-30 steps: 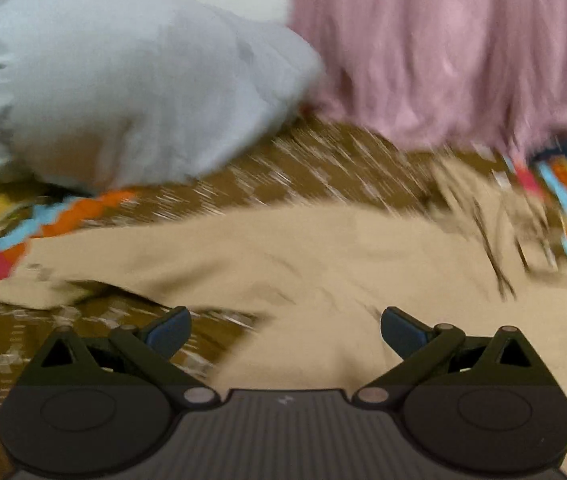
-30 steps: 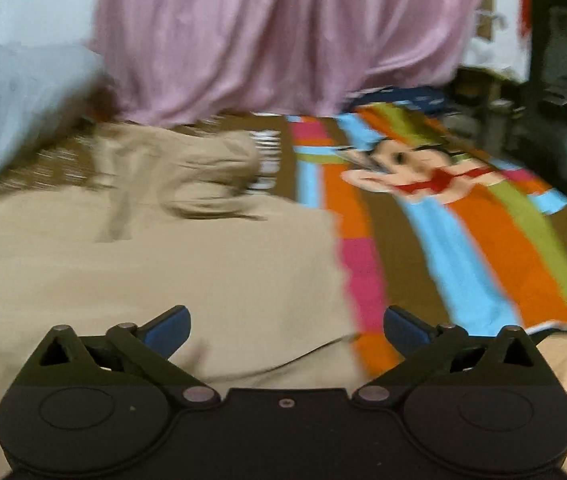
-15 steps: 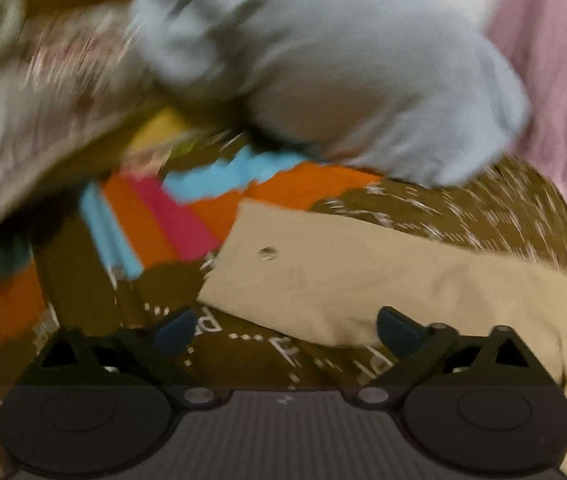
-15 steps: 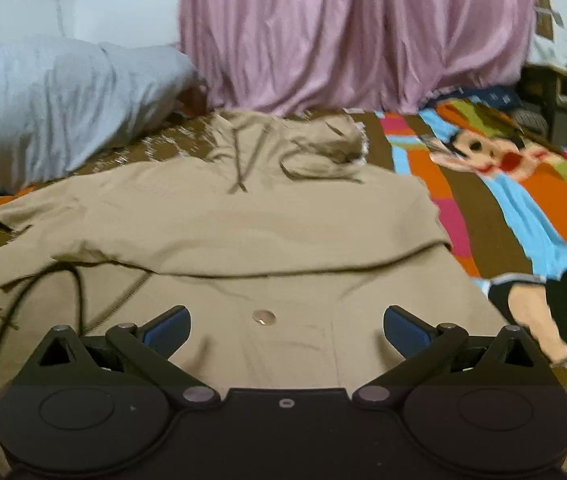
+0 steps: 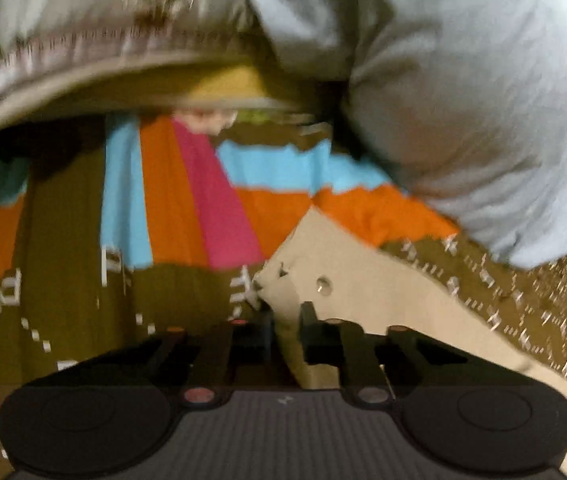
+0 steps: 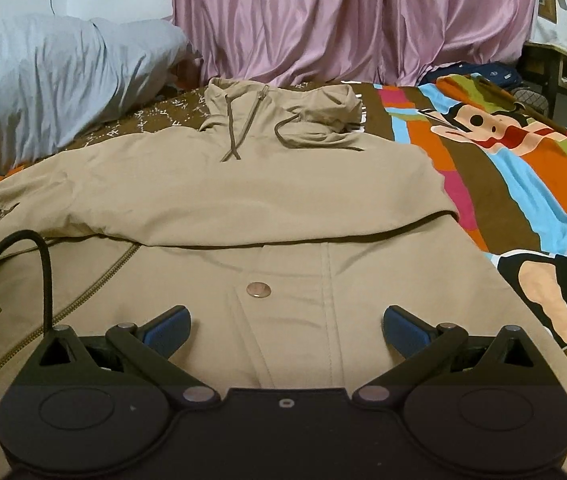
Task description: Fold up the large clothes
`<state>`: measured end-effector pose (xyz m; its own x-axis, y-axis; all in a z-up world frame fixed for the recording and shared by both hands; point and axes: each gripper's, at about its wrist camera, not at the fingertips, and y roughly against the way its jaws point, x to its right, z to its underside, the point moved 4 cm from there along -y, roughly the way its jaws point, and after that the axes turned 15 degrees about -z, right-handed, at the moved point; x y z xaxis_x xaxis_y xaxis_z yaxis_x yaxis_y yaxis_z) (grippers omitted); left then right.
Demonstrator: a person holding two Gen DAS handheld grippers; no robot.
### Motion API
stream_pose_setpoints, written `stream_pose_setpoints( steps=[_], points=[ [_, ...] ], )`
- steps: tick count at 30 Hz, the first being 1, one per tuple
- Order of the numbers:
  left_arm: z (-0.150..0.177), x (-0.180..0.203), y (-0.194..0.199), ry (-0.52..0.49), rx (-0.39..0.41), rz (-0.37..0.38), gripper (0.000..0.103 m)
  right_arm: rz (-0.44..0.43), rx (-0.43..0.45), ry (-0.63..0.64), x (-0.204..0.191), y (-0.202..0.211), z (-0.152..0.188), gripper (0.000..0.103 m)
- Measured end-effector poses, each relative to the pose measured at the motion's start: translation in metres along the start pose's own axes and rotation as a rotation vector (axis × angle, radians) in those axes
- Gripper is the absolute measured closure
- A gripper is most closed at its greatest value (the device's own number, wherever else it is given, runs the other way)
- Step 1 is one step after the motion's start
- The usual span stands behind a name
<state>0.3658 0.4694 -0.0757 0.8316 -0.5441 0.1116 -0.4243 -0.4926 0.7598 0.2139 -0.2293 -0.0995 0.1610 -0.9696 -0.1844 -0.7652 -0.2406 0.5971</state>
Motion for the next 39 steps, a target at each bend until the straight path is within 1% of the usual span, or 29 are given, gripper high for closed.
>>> stream_pose_setpoints(
  steps=[2, 5, 8, 10, 14, 16, 18, 21, 23, 25, 29, 31, 33, 34, 35, 36, 37, 39],
  points=[
    [-0.004, 0.008, 0.020, -0.029, 0.069, 0.003, 0.095, -0.001, 0.001, -0.001, 0.000, 0.000, 0.000, 0.001],
    [-0.011, 0.030, 0.068, -0.099, 0.217, 0.060, 0.097, 0.000, 0.002, -0.001, -0.001, 0.000, 0.000, 0.001],
    [-0.014, 0.059, 0.139, -0.167, 0.372, 0.166, 0.098, -0.006, 0.006, -0.005, -0.001, 0.000, -0.001, 0.001],
    [-0.012, 0.081, 0.188, -0.215, 0.448, 0.250, 0.098, -0.015, 0.014, -0.010, 0.000, 0.001, -0.001, 0.001],
    [0.006, 0.130, 0.281, -0.310, 0.560, 0.400, 0.098, -0.043, 0.024, -0.033, 0.003, 0.002, -0.001, 0.001],
    [0.026, 0.155, 0.322, -0.369, 0.587, 0.477, 0.098, -0.060, 0.041, -0.050, 0.005, 0.005, -0.001, 0.001],
    [0.050, 0.177, 0.355, -0.419, 0.596, 0.547, 0.098, -0.072, 0.080, -0.068, 0.007, 0.011, -0.002, 0.001],
    [0.098, 0.208, 0.394, -0.487, 0.567, 0.651, 0.098, -0.071, 0.160, -0.085, 0.008, 0.026, -0.005, 0.001],
    [0.138, 0.223, 0.411, -0.536, 0.546, 0.705, 0.098, -0.071, 0.212, -0.098, 0.010, 0.037, -0.009, 0.001],
    [0.180, 0.235, 0.419, -0.570, 0.499, 0.754, 0.098, -0.057, 0.255, -0.116, 0.013, 0.048, -0.015, 0.001],
    [0.272, 0.255, 0.417, -0.661, 0.400, 0.842, 0.097, 0.023, 0.333, -0.146, 0.025, 0.068, -0.026, 0.001],
    [0.311, 0.261, 0.410, -0.711, 0.327, 0.866, 0.096, 0.080, 0.343, -0.168, 0.034, 0.074, -0.027, 0.001],
    [0.346, 0.264, 0.397, -0.759, 0.214, 0.879, 0.092, 0.122, 0.352, -0.195, 0.044, 0.080, -0.025, 0.001],
    [0.362, 0.262, 0.389, -0.790, 0.150, 0.890, 0.080, 0.143, 0.352, -0.215, 0.049, 0.082, -0.023, 0.001],
    [0.372, 0.263, 0.383, -0.815, 0.107, 0.894, 0.057, 0.159, 0.352, -0.236, 0.055, 0.084, -0.021, 0.001],
    [0.379, 0.259, 0.378, -0.831, 0.077, 0.899, 0.046, 0.175, 0.354, -0.255, 0.060, 0.085, -0.019, 0.001],
    [0.381, 0.253, 0.374, -0.829, 0.072, 0.902, 0.036, 0.186, 0.357, -0.266, 0.064, 0.087, -0.017, 0.001],
    [0.375, 0.240, 0.366, -0.831, 0.067, 0.924, 0.034, 0.198, 0.358, -0.280, 0.068, 0.088, -0.016, 0.001]
  ],
)
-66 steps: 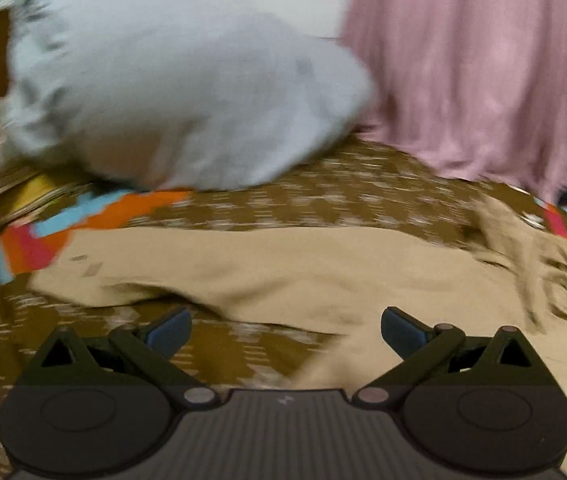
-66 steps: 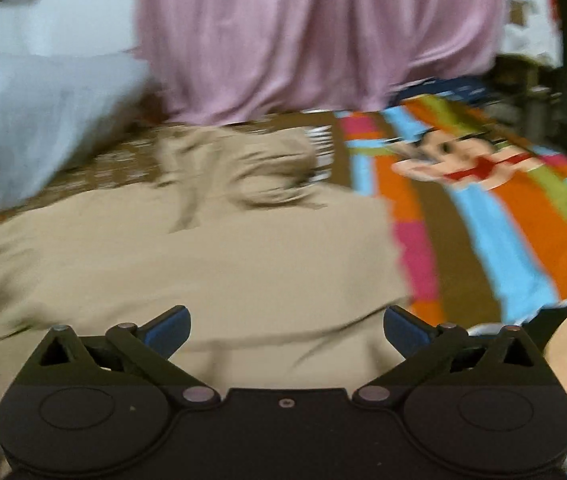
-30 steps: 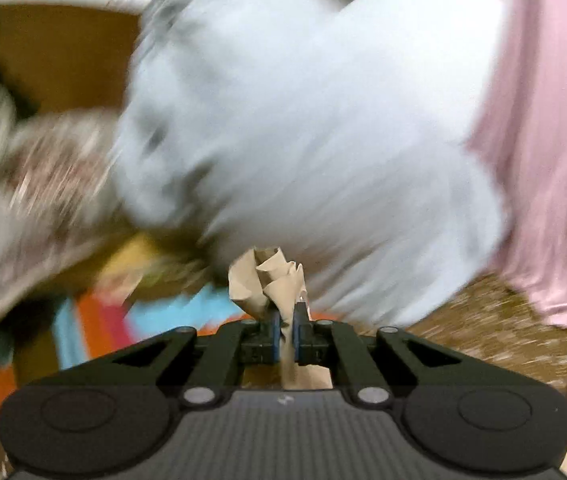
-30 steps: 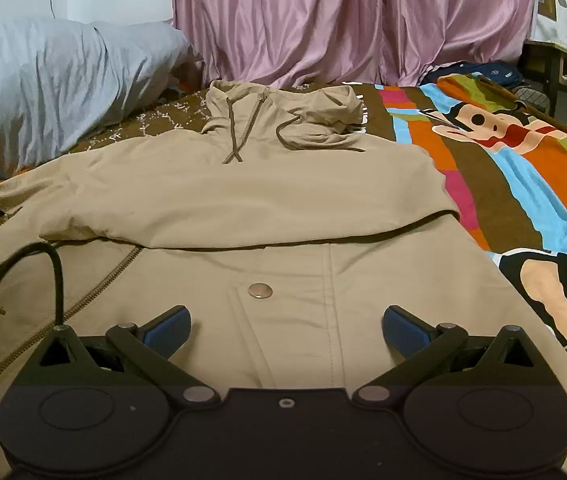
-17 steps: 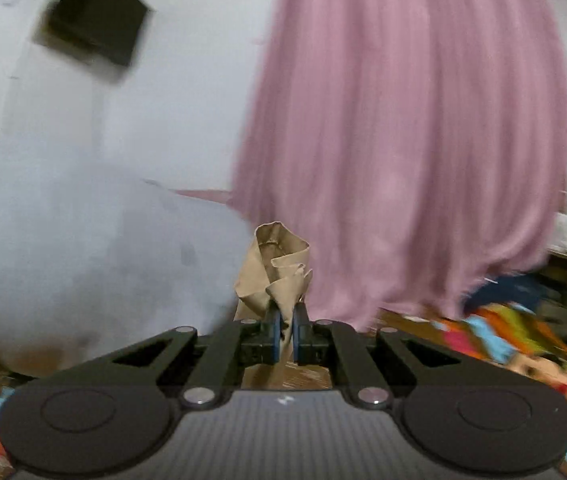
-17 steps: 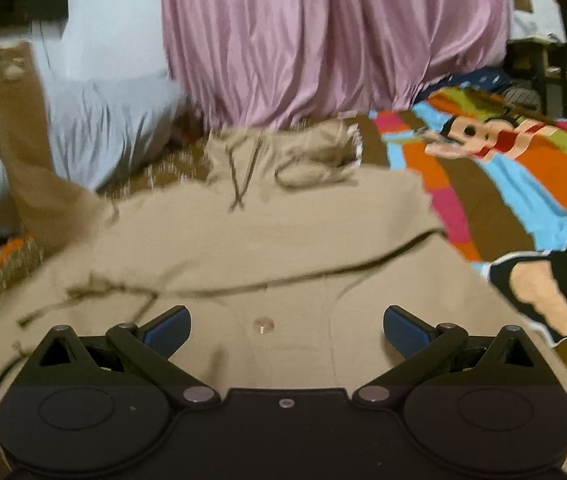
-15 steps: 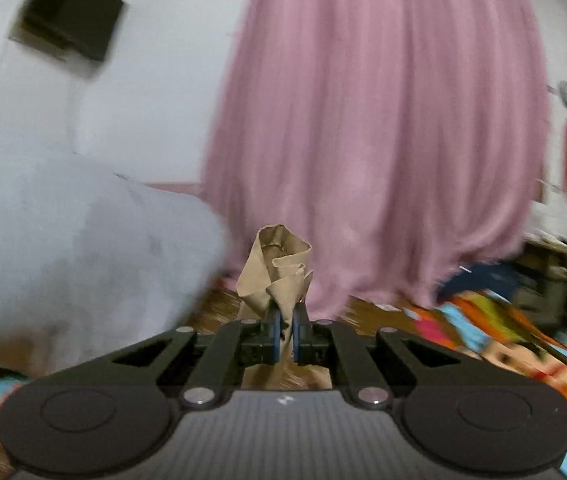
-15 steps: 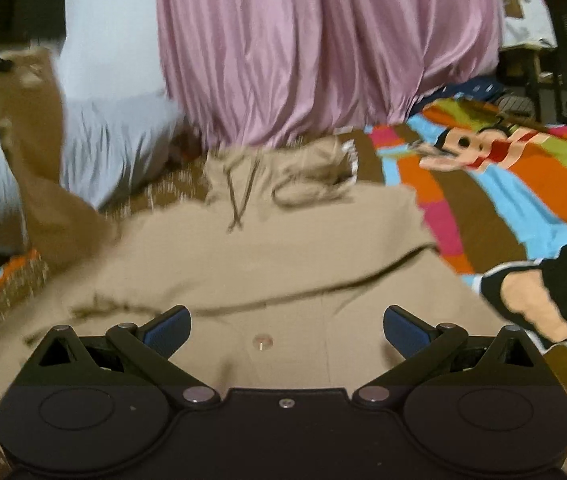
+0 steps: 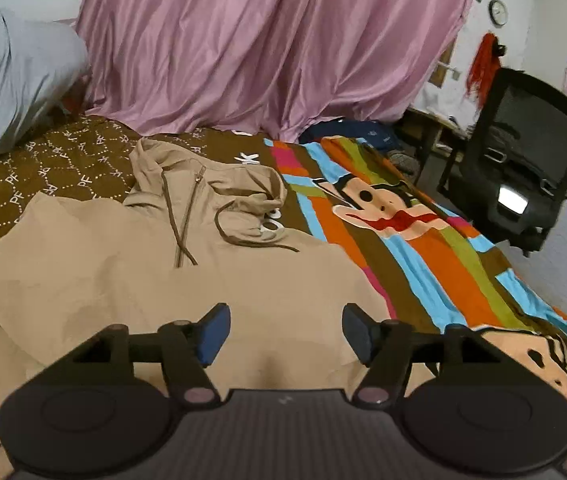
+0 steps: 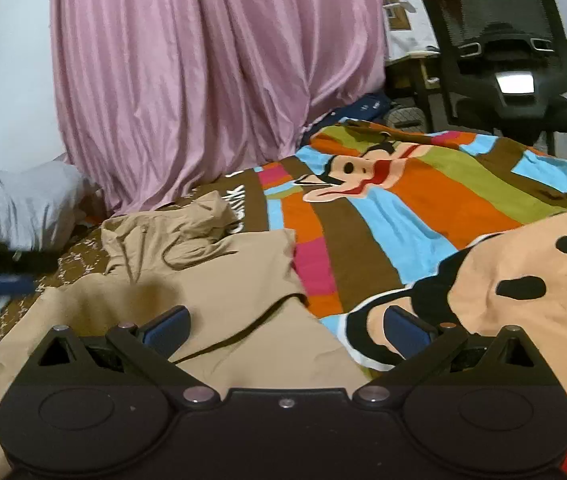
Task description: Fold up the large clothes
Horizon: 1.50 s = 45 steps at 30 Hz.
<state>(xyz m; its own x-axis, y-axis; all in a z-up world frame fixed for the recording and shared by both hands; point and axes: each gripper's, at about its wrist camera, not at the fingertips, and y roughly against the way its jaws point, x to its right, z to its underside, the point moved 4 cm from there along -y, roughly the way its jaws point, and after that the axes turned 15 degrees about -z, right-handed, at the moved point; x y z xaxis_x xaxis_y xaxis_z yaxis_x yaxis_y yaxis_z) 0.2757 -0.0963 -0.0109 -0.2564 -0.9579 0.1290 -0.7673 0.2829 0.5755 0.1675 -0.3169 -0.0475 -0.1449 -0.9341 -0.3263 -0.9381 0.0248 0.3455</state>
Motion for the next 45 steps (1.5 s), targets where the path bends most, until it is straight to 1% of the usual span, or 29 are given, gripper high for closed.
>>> stream_pose_setpoints(
  steps=[1, 2, 3, 5, 6, 9, 11, 13, 16, 19, 20, 22, 24, 25, 27, 29, 30, 32, 34, 36, 38, 40, 43, 45],
  points=[
    [0.000, -0.009, 0.005, -0.007, -0.006, 0.004, 0.031, 0.000, -0.001, 0.000, -0.001, 0.000, 0.003, 0.001],
    [0.002, -0.017, 0.008, -0.014, -0.004, -0.013, 0.029, -0.003, -0.003, 0.007, -0.002, 0.000, 0.004, 0.001],
    [0.003, -0.024, 0.013, -0.022, 0.004, -0.050, 0.028, -0.006, -0.007, 0.020, -0.003, -0.001, 0.005, 0.001],
    [0.004, -0.046, 0.012, -0.056, 0.001, -0.182, 0.027, -0.017, -0.023, 0.056, -0.010, -0.005, 0.007, 0.001],
    [0.005, -0.065, 0.007, -0.061, -0.011, -0.255, 0.027, -0.028, -0.030, 0.079, -0.014, -0.007, 0.008, 0.001],
    [0.006, -0.119, -0.010, -0.022, -0.071, -0.422, 0.027, -0.074, -0.050, 0.178, -0.035, -0.012, 0.009, 0.001],
    [0.006, -0.154, -0.027, 0.008, -0.115, -0.512, 0.026, -0.112, -0.101, 0.250, -0.053, -0.024, 0.006, 0.001],
    [0.009, -0.183, -0.047, 0.030, -0.154, -0.575, 0.026, -0.143, -0.160, 0.316, -0.070, -0.039, 0.008, 0.001],
    [0.012, -0.212, -0.079, 0.058, -0.206, -0.624, 0.026, -0.150, -0.218, 0.394, -0.085, -0.055, 0.017, 0.001],
    [0.020, -0.228, -0.099, 0.085, -0.226, -0.625, 0.025, -0.121, -0.285, 0.444, -0.087, -0.069, 0.033, 0.001],
    [0.023, -0.231, -0.100, 0.082, -0.223, -0.627, 0.022, -0.104, -0.312, 0.452, -0.086, -0.074, 0.039, 0.001],
    [0.025, -0.231, -0.103, 0.053, -0.209, -0.633, 0.021, -0.075, -0.369, 0.459, -0.084, -0.083, 0.048, 0.001],
    [0.025, -0.232, -0.097, 0.040, -0.209, -0.620, 0.021, -0.065, -0.410, 0.458, -0.082, -0.091, 0.052, 0.001],
    [0.023, -0.230, -0.091, 0.041, -0.213, -0.610, 0.021, -0.071, -0.413, 0.449, -0.080, -0.090, 0.052, 0.001],
    [0.019, -0.231, -0.067, 0.051, -0.208, -0.572, 0.020, -0.109, -0.414, 0.419, -0.076, -0.085, 0.049, 0.001],
    [0.013, -0.225, -0.042, 0.035, -0.201, -0.522, 0.012, -0.153, -0.404, 0.416, -0.072, -0.071, 0.043, 0.001],
    [0.014, -0.221, -0.024, 0.004, -0.208, -0.490, 0.011, -0.168, -0.397, 0.436, -0.072, -0.061, 0.040, 0.001],
    [0.016, -0.210, 0.005, -0.064, -0.213, -0.451, 0.006, -0.210, -0.392, 0.518, -0.071, -0.035, 0.035, 0.001],
    [0.024, -0.195, 0.041, -0.139, -0.194, -0.423, 0.001, -0.233, -0.400, 0.607, -0.071, -0.009, 0.035, 0.001],
    [0.036, -0.180, 0.071, -0.213, -0.170, -0.406, 0.001, -0.248, -0.414, 0.687, -0.070, 0.018, 0.037, 0.001],
    [0.052, -0.164, 0.097, -0.259, -0.173, -0.392, 0.001, -0.274, -0.434, 0.735, -0.071, 0.042, 0.038, 0.001],
    [0.068, -0.150, 0.112, -0.276, -0.196, -0.383, 0.001, -0.305, -0.479, 0.766, -0.072, 0.060, 0.042, 0.001],
    [0.090, -0.134, 0.124, -0.291, -0.208, -0.378, 0.001, -0.329, -0.533, 0.819, -0.072, 0.079, 0.050, 0.001],
    [0.101, -0.125, 0.126, -0.304, -0.219, -0.390, 0.001, -0.315, -0.563, 0.862, -0.070, 0.085, 0.056, 0.001]
  ],
)
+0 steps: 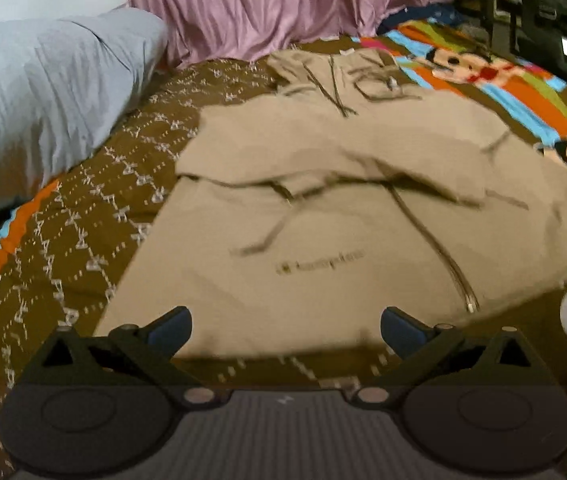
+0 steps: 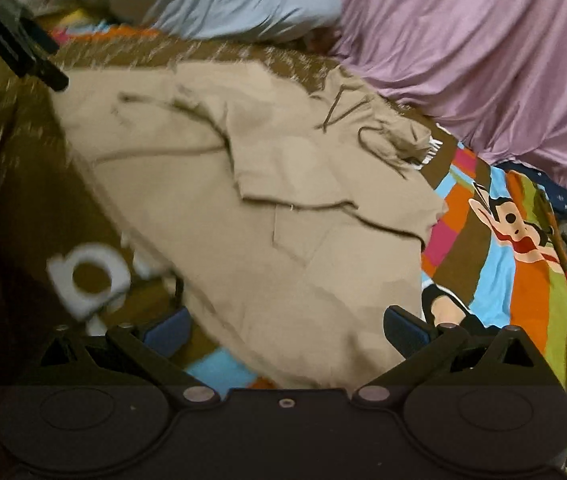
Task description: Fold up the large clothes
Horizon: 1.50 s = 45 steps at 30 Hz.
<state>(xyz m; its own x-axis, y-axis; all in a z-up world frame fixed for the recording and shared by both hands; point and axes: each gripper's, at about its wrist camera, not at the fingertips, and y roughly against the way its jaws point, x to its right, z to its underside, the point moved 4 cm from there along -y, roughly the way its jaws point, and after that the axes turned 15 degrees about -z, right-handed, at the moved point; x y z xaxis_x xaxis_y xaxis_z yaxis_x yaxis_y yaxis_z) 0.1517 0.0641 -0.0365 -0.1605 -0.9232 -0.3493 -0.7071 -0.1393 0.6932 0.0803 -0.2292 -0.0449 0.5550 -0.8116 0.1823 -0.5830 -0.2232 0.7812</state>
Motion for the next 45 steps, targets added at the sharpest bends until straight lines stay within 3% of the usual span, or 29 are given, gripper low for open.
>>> stream_pose_setpoints(
  steps=[3, 5, 9, 12, 14, 17, 21, 23, 25, 27, 29, 30, 34, 38, 42, 45],
  points=[
    [0.007, 0.013, 0.006, -0.030, 0.004, -0.009, 0.001, 0.039, -0.068, 0.029, -0.001, -0.009, 0.012, 0.001],
    [0.008, 0.022, 0.013, -0.066, 0.039, -0.018, 0.001, 0.094, -0.052, 0.044, 0.000, -0.014, 0.016, 0.005],
    [0.014, 0.047, 0.017, -0.175, 0.046, 0.004, 0.001, 0.116, 0.027, 0.021, 0.005, -0.019, 0.015, 0.014],
    [0.016, 0.064, 0.014, -0.241, 0.051, 0.002, 0.002, 0.087, 0.085, -0.022, 0.009, -0.019, 0.008, 0.043],
    [0.014, 0.072, 0.010, -0.263, 0.057, -0.003, 0.003, 0.048, 0.126, -0.061, 0.011, -0.015, -0.001, 0.073],
    [0.010, 0.077, 0.001, -0.281, 0.068, -0.032, 0.004, 0.016, 0.198, -0.117, 0.017, -0.006, -0.020, 0.091],
    [0.000, 0.070, -0.013, -0.264, 0.063, -0.113, 0.012, -0.019, 0.339, -0.267, 0.036, 0.022, -0.045, 0.096],
    [-0.005, 0.057, -0.024, -0.263, 0.059, -0.167, 0.026, -0.016, 0.393, -0.309, 0.045, 0.034, -0.055, 0.098],
    [-0.011, 0.039, -0.033, -0.230, 0.042, -0.223, 0.033, -0.009, 0.429, -0.340, 0.053, 0.044, -0.062, 0.098],
    [-0.017, 0.014, -0.042, -0.178, 0.020, -0.276, 0.053, 0.020, 0.446, -0.327, 0.056, 0.052, -0.064, 0.099],
    [-0.022, -0.007, -0.045, -0.122, 0.019, -0.273, 0.086, 0.029, 0.440, -0.321, 0.058, 0.054, -0.061, 0.099],
    [-0.027, -0.014, -0.044, -0.097, 0.029, -0.269, 0.095, 0.023, 0.425, -0.323, 0.058, 0.053, -0.058, 0.099],
    [-0.043, -0.018, -0.014, -0.087, 0.147, -0.260, 0.101, 0.039, 0.357, -0.282, 0.043, 0.040, -0.043, 0.100],
    [-0.050, -0.016, 0.034, -0.094, 0.227, -0.248, 0.102, 0.077, 0.377, -0.269, 0.034, 0.054, -0.035, 0.101],
    [-0.037, -0.017, 0.080, -0.087, 0.225, -0.185, 0.102, 0.099, 0.407, -0.246, 0.035, 0.097, -0.031, 0.101],
    [-0.019, -0.014, 0.095, -0.118, 0.179, -0.137, 0.101, 0.110, 0.372, -0.211, 0.031, 0.127, -0.020, 0.101]
  ],
)
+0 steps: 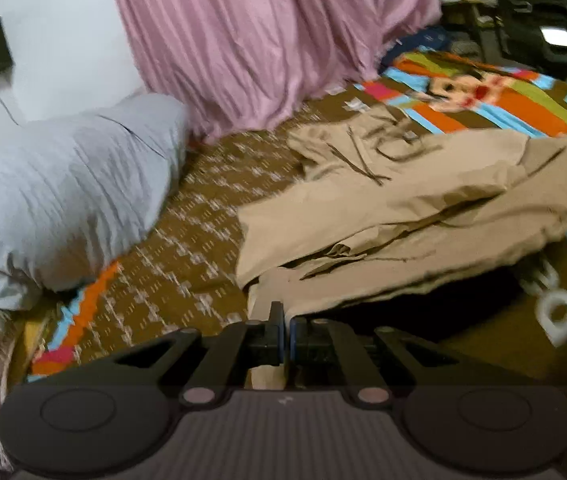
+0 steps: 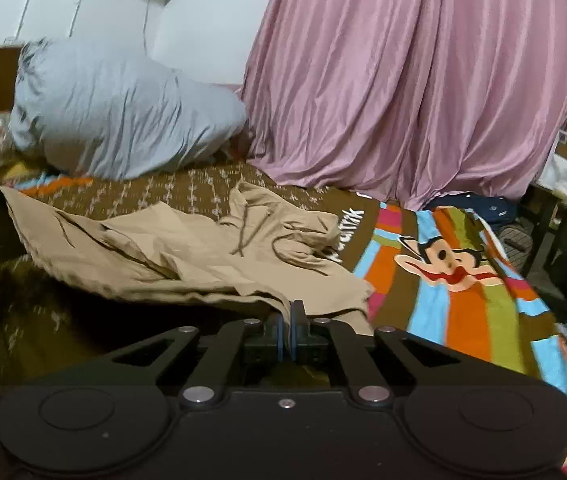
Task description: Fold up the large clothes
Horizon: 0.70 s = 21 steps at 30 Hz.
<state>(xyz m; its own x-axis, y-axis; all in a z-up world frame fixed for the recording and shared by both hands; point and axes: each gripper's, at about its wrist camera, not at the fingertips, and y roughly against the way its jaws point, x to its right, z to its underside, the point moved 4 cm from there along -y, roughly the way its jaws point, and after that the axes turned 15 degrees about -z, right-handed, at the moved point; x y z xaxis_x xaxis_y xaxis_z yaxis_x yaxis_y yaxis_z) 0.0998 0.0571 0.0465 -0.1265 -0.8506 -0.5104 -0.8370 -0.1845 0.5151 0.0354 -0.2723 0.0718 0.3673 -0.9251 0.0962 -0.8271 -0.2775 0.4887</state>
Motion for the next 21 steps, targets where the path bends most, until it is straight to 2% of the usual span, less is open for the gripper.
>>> stream_pose_setpoints(
  steps=[4, 7, 9, 11, 13, 16, 19, 21],
  points=[
    [0.026, 0.017, 0.008, -0.044, -0.049, 0.112, 0.099, -0.025, -0.109, 0.043, -0.006, 0.019, 0.023, 0.101],
    [0.038, 0.025, 0.012, -0.074, -0.088, 0.219, 0.087, -0.077, -0.206, 0.041, -0.016, 0.014, 0.048, 0.100],
    [0.041, 0.022, 0.011, -0.053, -0.124, 0.285, 0.077, -0.108, -0.232, 0.039, -0.021, 0.013, 0.056, 0.093],
    [0.040, 0.013, 0.009, -0.007, -0.143, 0.325, 0.046, -0.142, -0.233, 0.020, -0.019, 0.014, 0.058, 0.079],
    [0.036, -0.002, 0.005, 0.052, -0.142, 0.341, 0.035, -0.160, -0.239, -0.004, -0.010, 0.015, 0.057, 0.070],
    [0.025, -0.025, -0.004, 0.129, -0.144, 0.341, 0.028, -0.175, -0.258, -0.025, 0.003, 0.016, 0.053, 0.054],
    [0.004, -0.041, -0.017, 0.185, -0.131, 0.290, 0.014, -0.207, -0.255, -0.036, 0.019, 0.024, 0.041, 0.038],
    [-0.011, -0.051, -0.030, 0.206, -0.114, 0.265, 0.010, -0.226, -0.246, -0.050, 0.032, 0.030, 0.028, 0.029]
  ],
)
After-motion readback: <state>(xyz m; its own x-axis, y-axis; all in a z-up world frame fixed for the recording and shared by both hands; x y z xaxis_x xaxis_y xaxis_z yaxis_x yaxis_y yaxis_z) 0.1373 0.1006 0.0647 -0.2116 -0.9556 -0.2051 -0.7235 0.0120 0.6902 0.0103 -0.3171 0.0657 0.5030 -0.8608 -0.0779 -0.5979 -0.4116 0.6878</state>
